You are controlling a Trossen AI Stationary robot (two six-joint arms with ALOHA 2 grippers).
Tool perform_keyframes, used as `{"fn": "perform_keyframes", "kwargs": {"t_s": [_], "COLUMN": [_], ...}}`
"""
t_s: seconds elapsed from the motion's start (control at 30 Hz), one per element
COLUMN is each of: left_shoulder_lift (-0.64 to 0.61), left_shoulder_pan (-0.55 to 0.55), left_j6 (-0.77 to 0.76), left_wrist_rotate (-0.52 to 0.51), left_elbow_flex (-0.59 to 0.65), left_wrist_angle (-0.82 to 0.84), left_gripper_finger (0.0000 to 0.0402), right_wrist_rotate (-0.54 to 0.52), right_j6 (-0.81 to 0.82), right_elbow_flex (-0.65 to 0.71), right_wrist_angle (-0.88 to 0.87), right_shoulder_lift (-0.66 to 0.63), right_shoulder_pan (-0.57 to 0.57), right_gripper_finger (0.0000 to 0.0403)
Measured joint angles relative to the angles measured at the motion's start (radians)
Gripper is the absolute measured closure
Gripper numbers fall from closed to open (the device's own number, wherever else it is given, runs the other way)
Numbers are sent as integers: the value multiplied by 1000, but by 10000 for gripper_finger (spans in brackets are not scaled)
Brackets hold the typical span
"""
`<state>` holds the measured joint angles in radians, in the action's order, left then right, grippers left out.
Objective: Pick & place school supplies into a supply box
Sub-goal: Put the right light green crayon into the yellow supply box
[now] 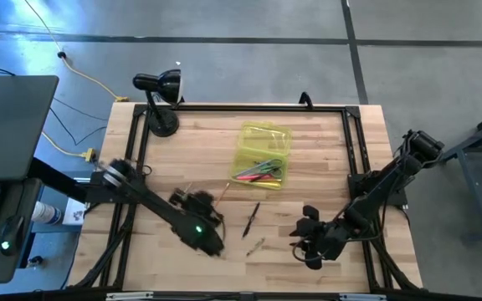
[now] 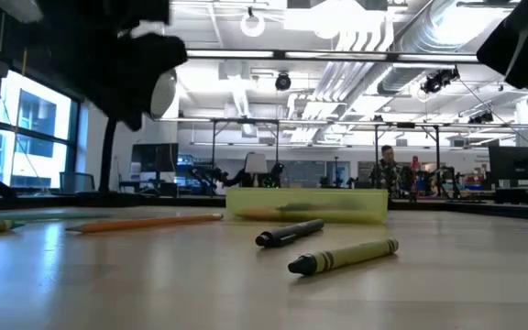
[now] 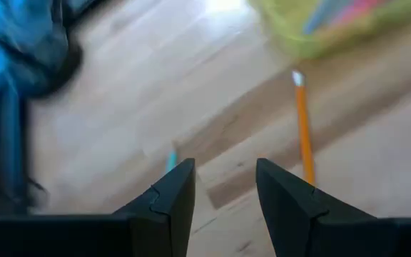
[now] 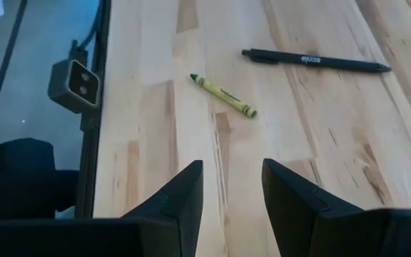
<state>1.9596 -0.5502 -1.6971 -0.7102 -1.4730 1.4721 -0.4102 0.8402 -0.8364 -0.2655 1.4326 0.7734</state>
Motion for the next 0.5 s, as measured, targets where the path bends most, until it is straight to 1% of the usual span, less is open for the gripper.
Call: {"fn": "perform_keyframes", "kwargs": {"t_s": [0.03,0.07,0.1,0.13,0.2,0.23,0.27,0.33,0.37,0.4,0.43,0.5], "left_shoulder_lift": [-24,-59,-77,-84,-138,-185,-218,-282,-317,-340,-357,-399], "left_shoulder_pan": [13,15,17,21,10,-4,-7,-6,-6,-5,-1,-12], "left_j6": [-83,-196,-311,-413,-574,-621,-634,-632,-636,-635,-634,-622], "left_wrist_rotate": [28,76,139,177,144,134,131,130,154,169,159,99], "left_elbow_flex": [68,157,246,319,446,518,576,696,763,826,880,965], "left_wrist_angle": [-22,-1,37,60,-65,-94,-130,-368,-455,-504,-581,-682], "left_gripper_finger": [222,222,222,222,222,222,222,222,222,222,222,222], "right_wrist_rotate": [0,-1,-1,0,3,7,6,4,3,1,1,4], "right_j6": [-3,-8,-11,-10,-16,-24,-31,-46,-55,-60,-62,-63], "right_elbow_flex": [0,0,0,0,0,0,0,0,0,0,0,0], "right_wrist_angle": [5,13,24,34,43,50,56,62,69,73,72,77], "right_shoulder_lift": [0,0,2,2,4,6,6,7,8,8,8,8], "right_shoulder_pan": [0,0,0,0,1,1,1,1,-3,-5,-7,-14], "right_gripper_finger": [279,279,279,279,279,279,279,279,279,279,279,279]}}
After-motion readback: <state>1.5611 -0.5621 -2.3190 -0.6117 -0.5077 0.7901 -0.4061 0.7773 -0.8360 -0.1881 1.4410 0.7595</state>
